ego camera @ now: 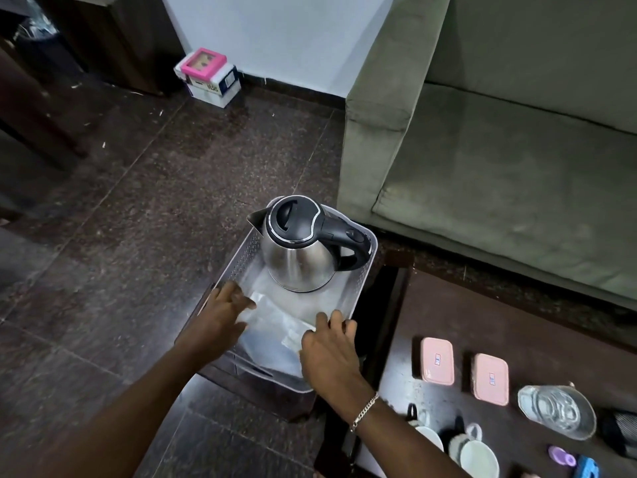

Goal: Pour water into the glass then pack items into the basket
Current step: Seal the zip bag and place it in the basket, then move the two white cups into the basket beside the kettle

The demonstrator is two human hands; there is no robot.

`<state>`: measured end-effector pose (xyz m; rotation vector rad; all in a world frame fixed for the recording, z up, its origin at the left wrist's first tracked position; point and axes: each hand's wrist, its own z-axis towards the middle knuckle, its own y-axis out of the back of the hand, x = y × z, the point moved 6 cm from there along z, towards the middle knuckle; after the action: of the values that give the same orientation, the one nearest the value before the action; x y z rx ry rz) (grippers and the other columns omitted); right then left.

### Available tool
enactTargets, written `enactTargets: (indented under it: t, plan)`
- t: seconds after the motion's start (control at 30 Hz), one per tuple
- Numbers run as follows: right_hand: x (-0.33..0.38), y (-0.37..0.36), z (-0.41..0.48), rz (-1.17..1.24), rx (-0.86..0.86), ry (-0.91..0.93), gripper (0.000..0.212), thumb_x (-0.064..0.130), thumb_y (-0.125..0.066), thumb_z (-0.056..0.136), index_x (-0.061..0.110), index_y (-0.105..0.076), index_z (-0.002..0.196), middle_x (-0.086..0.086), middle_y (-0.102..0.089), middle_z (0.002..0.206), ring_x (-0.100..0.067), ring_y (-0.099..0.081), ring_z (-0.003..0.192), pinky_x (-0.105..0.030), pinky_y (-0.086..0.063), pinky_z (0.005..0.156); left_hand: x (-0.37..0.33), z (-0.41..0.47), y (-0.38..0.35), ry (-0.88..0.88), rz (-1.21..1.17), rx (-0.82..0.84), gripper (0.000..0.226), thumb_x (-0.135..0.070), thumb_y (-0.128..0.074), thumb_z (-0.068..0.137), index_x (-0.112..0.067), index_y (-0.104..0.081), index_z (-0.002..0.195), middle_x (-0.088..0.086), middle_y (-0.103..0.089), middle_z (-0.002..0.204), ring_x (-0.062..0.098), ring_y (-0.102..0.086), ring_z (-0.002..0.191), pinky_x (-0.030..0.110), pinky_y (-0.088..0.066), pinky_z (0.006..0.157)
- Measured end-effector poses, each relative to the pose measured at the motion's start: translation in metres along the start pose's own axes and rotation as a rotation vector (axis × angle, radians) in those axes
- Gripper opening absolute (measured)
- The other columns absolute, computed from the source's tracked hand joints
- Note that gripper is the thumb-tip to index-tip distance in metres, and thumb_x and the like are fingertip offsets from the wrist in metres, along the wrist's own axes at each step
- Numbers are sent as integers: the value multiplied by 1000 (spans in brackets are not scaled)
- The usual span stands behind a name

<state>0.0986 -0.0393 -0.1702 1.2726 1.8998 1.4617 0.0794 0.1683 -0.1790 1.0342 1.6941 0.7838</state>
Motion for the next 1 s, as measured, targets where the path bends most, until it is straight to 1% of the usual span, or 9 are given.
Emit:
enactTargets:
  t: [0.1, 0.17, 0.3, 0.47, 0.57, 0.67, 0.8, 0.9, 1.0]
  plan:
    - [1, 4, 3, 31, -100, -15, 24, 35, -63, 86, 15, -75, 93, -9, -54, 110, -35, -45, 105, -51, -33, 88, -1, 2, 2, -62, -20, -12, 38, -14, -79, 86, -16, -70, 123, 6, -51, 123, 26, -51, 113, 39, -47, 97]
    - [3, 2, 4, 33, -106, 28, 35, 48, -63, 85, 16, -73, 95, -8, -52, 111, -34, -44, 105, -51, -32, 88, -3, 2, 3, -82, -12, 8, 38, -18, -78, 88, -18, -69, 125, 4, -50, 123, 25, -51, 113, 36, -47, 97]
    - [-6, 8, -2, 115, -158, 74, 41, 56, -58, 84, 22, -70, 105, -2, -49, 109, -29, -47, 103, -48, -37, 87, -20, 0, 8, -150, -9, -45, 40, -21, -78, 88, -19, -68, 127, 6, -50, 125, 22, -56, 108, 35, -50, 92]
    - [-52, 34, -27, 346, -288, 30, 50, 62, -57, 83, 33, -65, 122, 6, -46, 111, -19, -46, 104, -42, -40, 84, -63, -4, 15, -233, -129, -191, 43, -30, -79, 87, -23, -65, 127, -1, -47, 125, 12, -54, 95, 18, -44, 78]
    - [-99, 41, -61, 427, -325, -44, 45, 54, -63, 86, 28, -67, 122, 3, -50, 113, -21, -50, 105, -42, -45, 84, -106, -10, 1, -272, -167, -210, 44, -33, -79, 87, -27, -61, 127, -6, -46, 126, 10, -55, 91, 11, -40, 74]
    - [-146, 32, -101, 521, -336, -102, 29, 29, -69, 86, 19, -70, 114, 1, -51, 112, -24, -53, 104, -44, -49, 90, -148, -20, -23, -313, -195, -189, 43, -41, -71, 90, -29, -57, 129, -9, -43, 126, 5, -53, 90, 17, -46, 76]
    - [-202, 9, -160, 570, -313, -221, 31, 8, -66, 84, 12, -70, 114, -2, -54, 112, -26, -56, 107, -38, -47, 97, -196, -42, -72, -323, -224, -100, 51, -54, -63, 91, -30, -52, 135, -15, -42, 127, 2, -58, 92, 24, -53, 80]
    - [-235, -12, -208, 605, -293, -289, 36, 7, -67, 82, 11, -69, 118, -4, -55, 114, -25, -59, 105, -39, -50, 96, -228, -62, -121, -288, -239, -21, 60, -58, -64, 88, -29, -50, 138, -13, -43, 132, 5, -61, 100, 33, -57, 86]
    - [-254, -45, -243, 607, -211, -325, 47, 25, -68, 82, 16, -63, 129, -2, -52, 126, -25, -56, 117, -39, -49, 101, -249, -83, -173, -202, -271, 66, 79, -58, -71, 82, -26, -42, 148, -9, -39, 144, 16, -60, 122, 36, -52, 101]
